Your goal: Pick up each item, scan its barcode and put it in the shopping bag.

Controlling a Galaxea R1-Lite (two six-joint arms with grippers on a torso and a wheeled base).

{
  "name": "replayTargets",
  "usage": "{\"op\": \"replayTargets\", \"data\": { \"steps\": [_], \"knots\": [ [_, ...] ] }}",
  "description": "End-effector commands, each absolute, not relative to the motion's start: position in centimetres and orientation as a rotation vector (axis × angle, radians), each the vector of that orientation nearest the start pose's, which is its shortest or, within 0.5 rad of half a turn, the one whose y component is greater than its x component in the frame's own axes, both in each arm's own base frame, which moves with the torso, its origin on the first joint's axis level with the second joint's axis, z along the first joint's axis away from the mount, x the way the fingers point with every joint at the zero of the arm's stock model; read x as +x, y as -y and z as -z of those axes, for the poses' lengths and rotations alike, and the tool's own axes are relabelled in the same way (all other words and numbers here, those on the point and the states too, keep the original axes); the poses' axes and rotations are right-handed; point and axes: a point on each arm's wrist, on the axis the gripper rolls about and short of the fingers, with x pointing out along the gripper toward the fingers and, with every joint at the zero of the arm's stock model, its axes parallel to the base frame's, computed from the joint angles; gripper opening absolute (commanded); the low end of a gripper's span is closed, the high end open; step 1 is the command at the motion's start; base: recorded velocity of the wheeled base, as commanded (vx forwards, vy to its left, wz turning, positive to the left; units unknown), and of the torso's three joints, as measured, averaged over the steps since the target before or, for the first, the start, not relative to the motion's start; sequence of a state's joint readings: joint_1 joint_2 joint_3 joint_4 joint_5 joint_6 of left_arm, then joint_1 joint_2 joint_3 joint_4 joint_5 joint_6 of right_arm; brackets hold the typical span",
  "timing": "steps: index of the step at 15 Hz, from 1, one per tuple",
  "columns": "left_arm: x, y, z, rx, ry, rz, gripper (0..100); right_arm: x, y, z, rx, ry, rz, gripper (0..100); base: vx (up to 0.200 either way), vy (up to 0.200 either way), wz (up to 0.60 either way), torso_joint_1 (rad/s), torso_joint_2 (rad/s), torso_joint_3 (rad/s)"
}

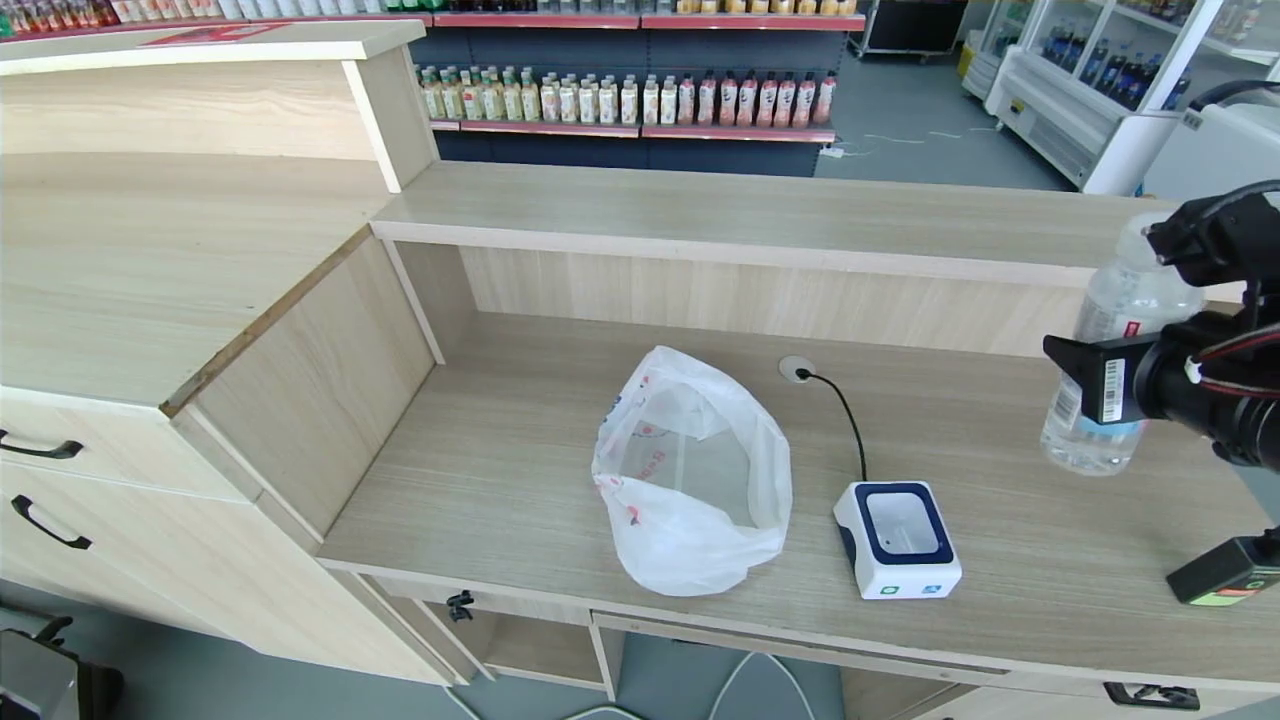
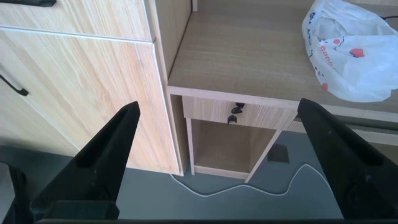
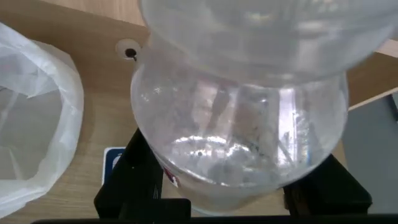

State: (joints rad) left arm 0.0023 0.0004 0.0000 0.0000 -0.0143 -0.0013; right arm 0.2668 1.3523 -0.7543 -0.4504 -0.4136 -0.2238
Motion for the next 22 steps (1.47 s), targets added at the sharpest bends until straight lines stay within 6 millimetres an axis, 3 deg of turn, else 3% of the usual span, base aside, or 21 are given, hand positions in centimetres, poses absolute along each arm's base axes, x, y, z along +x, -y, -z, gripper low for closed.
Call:
{"op": "replayTargets", "data": {
  "steps": [1,7,9,13,16,22],
  "knots": [
    [-2.3,0.0,-7.5,-0.002,0.0,0.011,100,21.3,-5.1,-24.3,-0.271,-0.149,0.113,0,0.0,0.0,0.0,0.0,0.0,0.0],
    [-2.3,0.0,-7.5,-0.002,0.0,0.011,100,22.2,-5.5,-24.2,-0.26,-0.129,-0.01,0,0.0,0.0,0.6,0.002,0.0,0.002],
    [-2.3,0.0,-7.5,-0.002,0.0,0.011,100,23.1,-5.8,-24.0,-0.252,-0.103,-0.026,0,0.0,0.0,0.6,0.0,0.0,0.005],
    [-2.3,0.0,-7.5,-0.002,0.0,0.011,100,26.5,-5.5,-23.3,-0.227,-0.025,-0.191,0,0.0,0.0,0.0,0.0,0.0,0.0],
    [-2.3,0.0,-7.5,-0.002,0.0,0.011,100,30.0,-2.9,-20.8,-0.218,-0.044,-0.33,0,0.0,0.0,0.0,0.0,0.0,0.0],
    [-2.3,0.0,-7.5,-0.002,0.0,0.011,100,33.5,1.2,-16.0,-0.298,-0.086,-0.476,0,0.0,0.0,0.0,0.0,0.0,0.0]
  ]
}}
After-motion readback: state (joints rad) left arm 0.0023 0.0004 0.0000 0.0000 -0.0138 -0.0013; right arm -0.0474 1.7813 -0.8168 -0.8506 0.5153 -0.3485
